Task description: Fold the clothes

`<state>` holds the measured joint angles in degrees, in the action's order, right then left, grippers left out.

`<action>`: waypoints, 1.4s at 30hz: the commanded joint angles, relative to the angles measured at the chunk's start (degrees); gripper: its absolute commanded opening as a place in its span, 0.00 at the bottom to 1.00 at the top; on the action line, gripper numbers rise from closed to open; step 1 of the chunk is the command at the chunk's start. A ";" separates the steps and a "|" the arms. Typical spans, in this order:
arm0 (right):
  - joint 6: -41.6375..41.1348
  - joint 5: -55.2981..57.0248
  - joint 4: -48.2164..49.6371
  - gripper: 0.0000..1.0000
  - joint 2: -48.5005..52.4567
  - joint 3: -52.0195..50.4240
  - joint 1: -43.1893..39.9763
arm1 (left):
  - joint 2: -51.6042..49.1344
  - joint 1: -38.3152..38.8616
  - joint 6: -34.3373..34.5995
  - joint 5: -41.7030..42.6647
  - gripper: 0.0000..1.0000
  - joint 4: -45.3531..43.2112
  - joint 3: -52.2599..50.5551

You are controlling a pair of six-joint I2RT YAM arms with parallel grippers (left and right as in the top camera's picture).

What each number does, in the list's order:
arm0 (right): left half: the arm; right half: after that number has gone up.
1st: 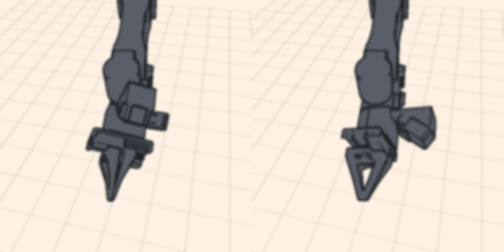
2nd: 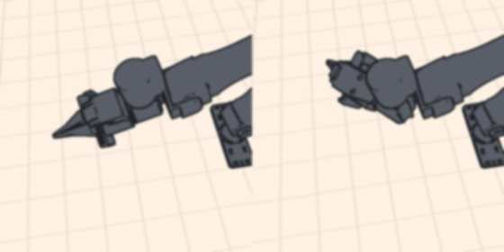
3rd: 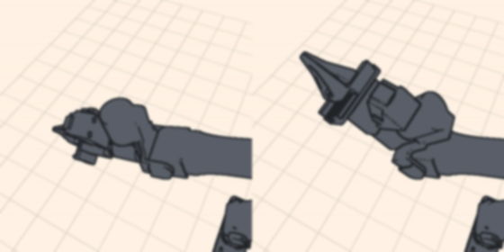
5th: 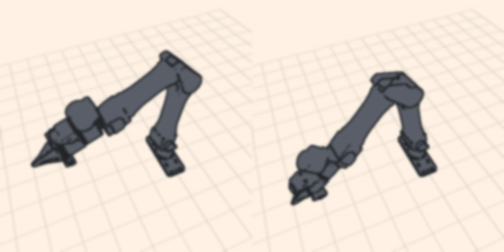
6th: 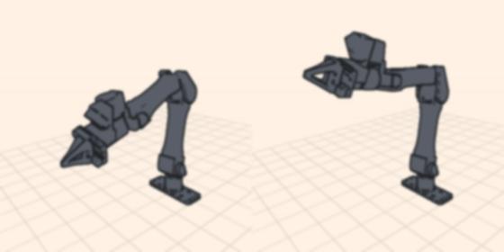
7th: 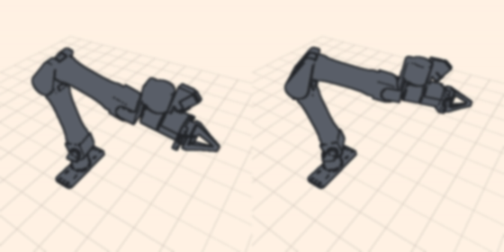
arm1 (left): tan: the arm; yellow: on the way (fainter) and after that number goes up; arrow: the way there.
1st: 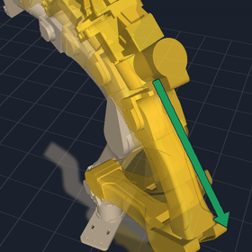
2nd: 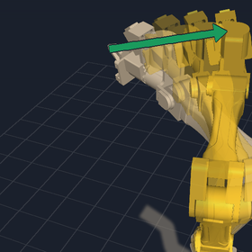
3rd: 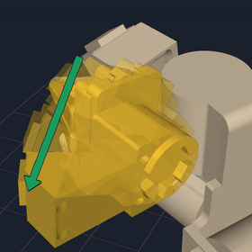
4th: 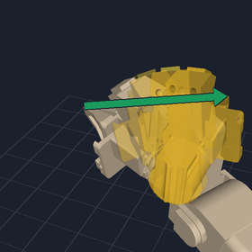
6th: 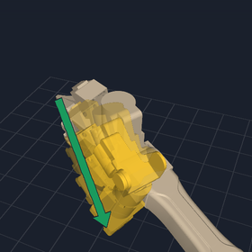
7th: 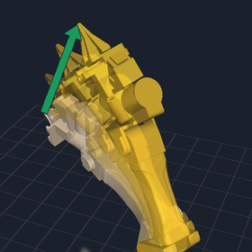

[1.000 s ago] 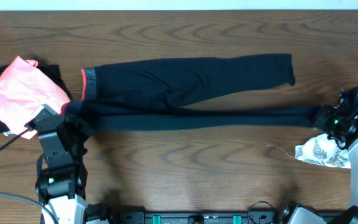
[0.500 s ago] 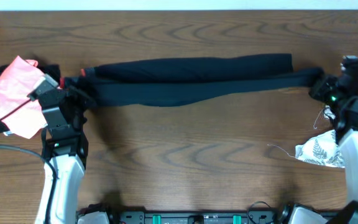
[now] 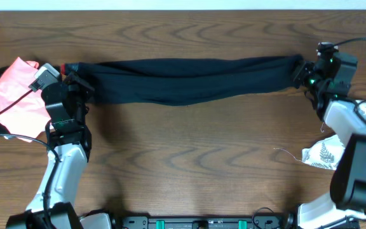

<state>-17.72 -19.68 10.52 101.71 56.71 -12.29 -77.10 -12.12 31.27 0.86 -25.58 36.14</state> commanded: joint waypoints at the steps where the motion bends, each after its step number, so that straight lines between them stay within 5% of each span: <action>1: -1.07 0.85 0.04 0.01 2.80 5.49 0.07 | -2.86 -0.13 -0.13 -2.60 0.06 -0.63 1.73; 15: -0.46 3.37 -4.20 0.01 14.97 11.45 -0.55 | -16.35 -0.15 -0.17 -2.89 0.06 -3.06 1.73; 34: 2.25 3.41 -9.16 0.05 17.03 11.45 -2.69 | -17.25 -1.11 -1.07 -3.50 0.06 -1.05 1.70; 37: 3.69 3.39 -10.67 0.26 17.03 11.43 -2.69 | -17.25 -1.09 -1.05 -3.50 0.06 -0.57 1.70; 38: 4.44 3.41 -11.32 0.34 17.03 11.43 -2.69 | -17.25 -1.09 -1.07 -3.45 0.16 -0.15 1.70; 40: 6.03 3.39 -12.46 0.56 17.03 11.43 -2.69 | -17.25 -1.09 -1.31 -3.17 0.59 0.35 1.70; 42: 7.32 3.37 -13.31 0.75 17.00 11.45 -2.69 | -17.18 -1.11 -3.74 -0.63 0.87 0.07 1.73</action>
<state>-13.61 -17.91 -1.26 118.43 68.20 -14.26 -93.76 -12.80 30.59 -1.02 -25.39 36.47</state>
